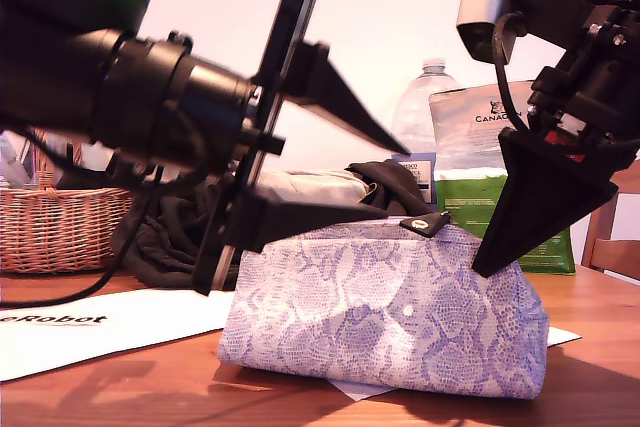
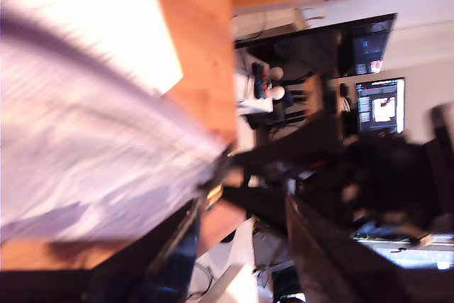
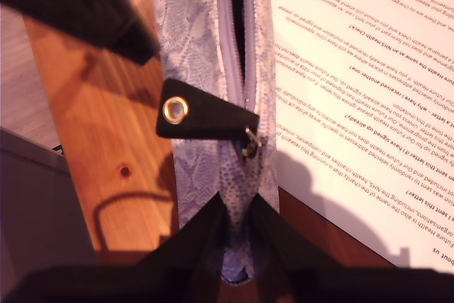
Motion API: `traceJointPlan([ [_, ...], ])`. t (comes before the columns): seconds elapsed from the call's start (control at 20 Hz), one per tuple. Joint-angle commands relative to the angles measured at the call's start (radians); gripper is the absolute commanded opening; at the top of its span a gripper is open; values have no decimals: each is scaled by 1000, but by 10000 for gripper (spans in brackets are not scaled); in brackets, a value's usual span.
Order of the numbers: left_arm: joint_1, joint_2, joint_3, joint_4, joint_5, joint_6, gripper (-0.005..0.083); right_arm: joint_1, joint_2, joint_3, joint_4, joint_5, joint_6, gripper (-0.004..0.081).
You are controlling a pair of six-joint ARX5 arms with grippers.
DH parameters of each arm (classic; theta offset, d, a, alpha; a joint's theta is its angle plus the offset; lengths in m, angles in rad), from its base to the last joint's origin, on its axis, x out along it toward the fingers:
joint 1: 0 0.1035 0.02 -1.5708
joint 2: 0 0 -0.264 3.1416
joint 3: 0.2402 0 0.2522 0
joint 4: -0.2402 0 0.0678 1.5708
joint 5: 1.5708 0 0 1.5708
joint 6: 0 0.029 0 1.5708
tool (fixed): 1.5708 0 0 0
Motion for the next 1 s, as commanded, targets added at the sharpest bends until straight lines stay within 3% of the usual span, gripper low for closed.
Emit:
traceJointPlan([
  [0.0, -4, 17, 2, -24, 0, 19, 343, 5, 12, -5, 8, 0, 8, -13],
  [0.95, -19, 113, 122, -167, 46, 110, 333, 5, 12, -5, 15, 0, 8, -13],
])
